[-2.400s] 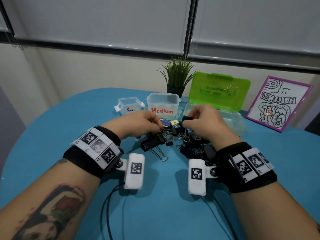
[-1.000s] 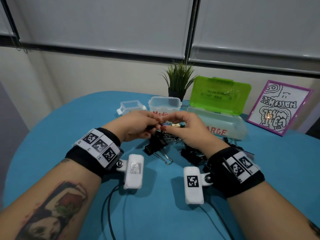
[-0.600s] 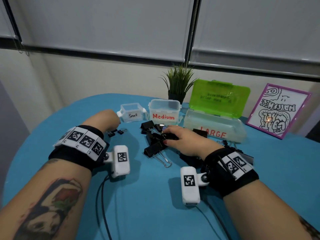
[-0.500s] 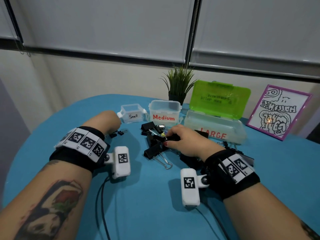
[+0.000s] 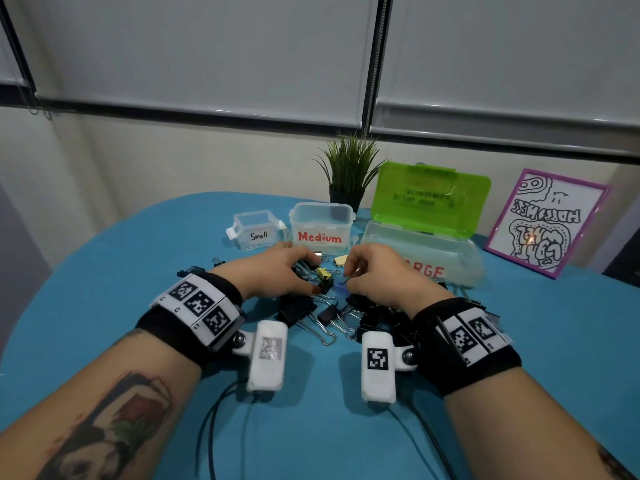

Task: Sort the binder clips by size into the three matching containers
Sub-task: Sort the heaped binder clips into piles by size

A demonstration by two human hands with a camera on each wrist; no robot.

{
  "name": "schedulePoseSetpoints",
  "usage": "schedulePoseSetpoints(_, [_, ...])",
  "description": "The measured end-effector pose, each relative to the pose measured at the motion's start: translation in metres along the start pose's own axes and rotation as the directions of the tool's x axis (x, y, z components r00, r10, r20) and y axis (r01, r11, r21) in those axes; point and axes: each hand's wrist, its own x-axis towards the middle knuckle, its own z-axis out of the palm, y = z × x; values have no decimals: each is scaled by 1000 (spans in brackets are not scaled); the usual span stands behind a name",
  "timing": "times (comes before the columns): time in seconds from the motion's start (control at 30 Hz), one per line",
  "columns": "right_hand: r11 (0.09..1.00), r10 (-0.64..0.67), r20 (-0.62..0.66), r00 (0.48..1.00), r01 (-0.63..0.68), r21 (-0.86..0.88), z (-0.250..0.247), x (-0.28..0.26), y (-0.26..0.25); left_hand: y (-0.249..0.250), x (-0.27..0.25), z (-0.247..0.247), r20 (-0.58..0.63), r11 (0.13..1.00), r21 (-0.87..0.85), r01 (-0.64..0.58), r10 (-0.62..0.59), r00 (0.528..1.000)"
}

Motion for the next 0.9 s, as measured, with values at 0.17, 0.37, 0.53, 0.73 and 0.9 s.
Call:
schedulePoseSetpoints(0.17, [997,10,13,1000,-9,-72,1,1,2,-1,2,-1,37,998,47,43,-45,998])
schedulePoseSetpoints(0.37, [978,21,80,997,-3,-211,-2,2,6,4,-2,-1,77,996,86,40,-46,996])
schedulePoseSetpoints(0.53, [996,15,94,995,-7,-91,-12,2,17,8,-7,-2,92,994,106,12,-22,995])
schedulePoseSetpoints(0.73, [1000,24,73,997,-23,-18,-21,4,27,9,-7,2,91,993,117,-5,-6,996])
schedulePoseSetpoints(0.9, [994,32,60,998,-25,-104,-19,6,23,10,-8,1,85,993,117,-4,-6,996])
